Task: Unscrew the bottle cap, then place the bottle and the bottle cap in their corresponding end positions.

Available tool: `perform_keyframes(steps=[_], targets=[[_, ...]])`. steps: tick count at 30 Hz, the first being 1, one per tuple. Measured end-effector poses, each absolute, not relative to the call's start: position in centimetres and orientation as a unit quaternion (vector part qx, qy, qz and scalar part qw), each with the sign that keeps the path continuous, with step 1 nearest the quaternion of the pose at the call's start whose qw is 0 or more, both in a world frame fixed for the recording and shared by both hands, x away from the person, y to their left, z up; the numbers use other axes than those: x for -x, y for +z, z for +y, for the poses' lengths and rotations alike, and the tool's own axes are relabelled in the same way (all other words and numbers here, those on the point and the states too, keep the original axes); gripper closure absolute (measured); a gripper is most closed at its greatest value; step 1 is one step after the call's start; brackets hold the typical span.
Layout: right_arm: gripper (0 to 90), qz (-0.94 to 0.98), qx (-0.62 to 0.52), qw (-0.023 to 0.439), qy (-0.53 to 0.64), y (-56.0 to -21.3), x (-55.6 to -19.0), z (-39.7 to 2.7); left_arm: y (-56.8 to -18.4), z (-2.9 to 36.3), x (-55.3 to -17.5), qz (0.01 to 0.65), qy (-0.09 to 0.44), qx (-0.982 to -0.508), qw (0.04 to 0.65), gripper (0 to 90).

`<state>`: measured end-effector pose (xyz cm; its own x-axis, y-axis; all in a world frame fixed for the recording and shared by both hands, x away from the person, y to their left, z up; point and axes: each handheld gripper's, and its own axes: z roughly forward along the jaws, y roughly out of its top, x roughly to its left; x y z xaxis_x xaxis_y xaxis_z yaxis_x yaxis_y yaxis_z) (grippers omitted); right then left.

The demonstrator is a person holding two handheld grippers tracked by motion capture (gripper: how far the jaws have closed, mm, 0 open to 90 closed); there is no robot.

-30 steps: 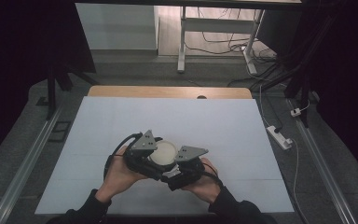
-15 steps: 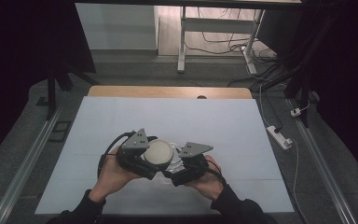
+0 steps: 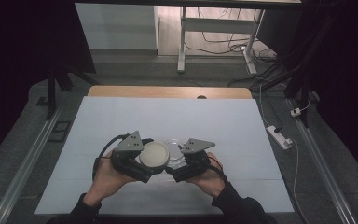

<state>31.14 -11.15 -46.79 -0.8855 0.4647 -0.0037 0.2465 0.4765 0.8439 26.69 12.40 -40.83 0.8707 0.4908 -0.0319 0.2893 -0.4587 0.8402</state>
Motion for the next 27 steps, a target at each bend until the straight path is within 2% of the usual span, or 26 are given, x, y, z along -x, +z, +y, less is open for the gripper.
perform_keyframes(steps=[27], targets=[[6.6, 0.845, -0.235, 0.132, 0.463, -46.2, -34.7, -11.2, -42.6, 12.2, -25.8, 0.21, 0.086, -0.853, 0.47, 7.9]])
